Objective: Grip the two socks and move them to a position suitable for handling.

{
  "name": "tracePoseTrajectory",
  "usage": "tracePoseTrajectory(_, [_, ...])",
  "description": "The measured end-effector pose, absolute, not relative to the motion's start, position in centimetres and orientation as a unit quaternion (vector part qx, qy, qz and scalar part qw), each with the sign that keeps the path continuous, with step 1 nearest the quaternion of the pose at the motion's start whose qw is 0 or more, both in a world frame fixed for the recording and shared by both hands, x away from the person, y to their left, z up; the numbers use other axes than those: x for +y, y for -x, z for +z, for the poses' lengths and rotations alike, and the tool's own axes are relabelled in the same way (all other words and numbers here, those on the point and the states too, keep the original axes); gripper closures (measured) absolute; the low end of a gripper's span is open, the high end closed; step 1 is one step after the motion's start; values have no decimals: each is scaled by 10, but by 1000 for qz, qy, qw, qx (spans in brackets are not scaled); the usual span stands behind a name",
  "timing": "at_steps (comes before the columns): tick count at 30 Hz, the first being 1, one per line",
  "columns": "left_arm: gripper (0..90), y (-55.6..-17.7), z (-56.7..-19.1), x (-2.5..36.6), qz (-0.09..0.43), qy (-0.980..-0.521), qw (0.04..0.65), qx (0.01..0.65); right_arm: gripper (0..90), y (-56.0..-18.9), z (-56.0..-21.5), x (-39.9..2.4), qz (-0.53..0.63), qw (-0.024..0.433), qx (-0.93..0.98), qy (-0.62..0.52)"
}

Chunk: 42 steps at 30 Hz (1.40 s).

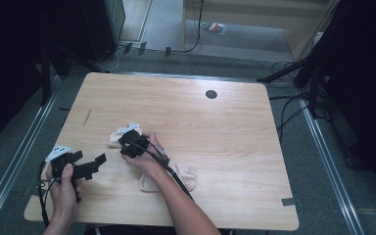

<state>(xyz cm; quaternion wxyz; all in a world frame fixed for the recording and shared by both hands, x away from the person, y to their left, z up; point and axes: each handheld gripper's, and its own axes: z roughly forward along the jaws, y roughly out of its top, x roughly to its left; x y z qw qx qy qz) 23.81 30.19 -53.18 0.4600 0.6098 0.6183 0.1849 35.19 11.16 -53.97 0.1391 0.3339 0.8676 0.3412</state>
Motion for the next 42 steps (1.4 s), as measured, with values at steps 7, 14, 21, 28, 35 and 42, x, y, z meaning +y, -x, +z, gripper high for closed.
tracePoseTrajectory(7, [0,-238,-532,298,183,-618,459,611,851,-353,-527,99,352,135,850,-369])
tracePoseTrajectory(14, [0,-239,-533,291,182,-622,459,608,853,-344,-492,65,392,152,816,-395])
tracePoseTrajectory(21, [0,-238,-532,284,184,-630,458,599,852,-338,-481,16,389,179,792,-434])
tracePoseTrajectory(28, [0,-238,-533,280,184,-637,455,595,852,-330,-497,-21,363,193,777,-476])
tracePoseTrajectory(35, [0,-238,-534,276,183,-643,450,592,667,-329,-518,-28,346,180,778,-493])
tracePoseTrajectory(42, [0,-239,-535,277,182,-641,451,593,457,-336,-512,-48,378,144,773,-488])
